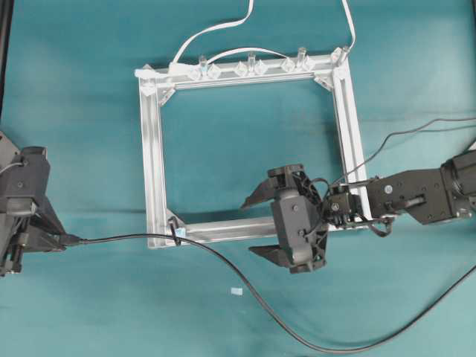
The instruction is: Insert the wire through the string loop located on the left side.
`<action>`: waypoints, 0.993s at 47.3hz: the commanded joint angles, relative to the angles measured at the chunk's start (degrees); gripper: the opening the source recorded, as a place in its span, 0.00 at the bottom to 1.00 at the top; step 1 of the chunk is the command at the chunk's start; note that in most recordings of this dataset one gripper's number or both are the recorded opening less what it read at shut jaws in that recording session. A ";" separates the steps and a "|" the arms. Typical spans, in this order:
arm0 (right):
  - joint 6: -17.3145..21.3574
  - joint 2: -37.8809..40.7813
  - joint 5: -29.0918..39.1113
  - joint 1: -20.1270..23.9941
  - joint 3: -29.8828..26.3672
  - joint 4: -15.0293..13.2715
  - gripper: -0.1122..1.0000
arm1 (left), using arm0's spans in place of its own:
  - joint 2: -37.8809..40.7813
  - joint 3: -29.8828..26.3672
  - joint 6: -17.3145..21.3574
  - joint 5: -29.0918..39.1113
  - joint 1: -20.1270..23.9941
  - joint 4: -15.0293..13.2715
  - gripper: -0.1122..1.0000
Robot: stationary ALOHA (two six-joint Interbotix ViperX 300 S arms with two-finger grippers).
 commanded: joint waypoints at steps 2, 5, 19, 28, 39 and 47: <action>0.09 -2.02 -0.62 0.18 -0.62 -0.09 0.95 | 1.14 -0.70 -0.44 0.00 -0.44 0.26 0.29; 0.09 -2.02 -0.62 0.18 -0.70 -0.09 0.95 | 1.93 -0.97 -0.53 0.18 -0.35 0.26 0.31; 0.09 -2.02 -0.62 0.18 -0.70 -0.09 0.95 | 3.96 -1.76 0.00 0.26 -0.35 0.35 0.76; 0.09 -2.02 -0.62 0.18 -0.97 -0.09 0.95 | 3.60 -1.76 0.09 0.26 -0.26 1.14 0.77; 0.09 -2.64 -1.67 0.09 -1.67 -0.09 0.95 | 2.29 -3.60 1.05 0.35 2.55 4.83 0.77; -0.09 -4.31 -2.02 -0.62 -1.76 -0.09 0.95 | 0.53 -5.63 2.81 0.53 7.73 8.09 0.77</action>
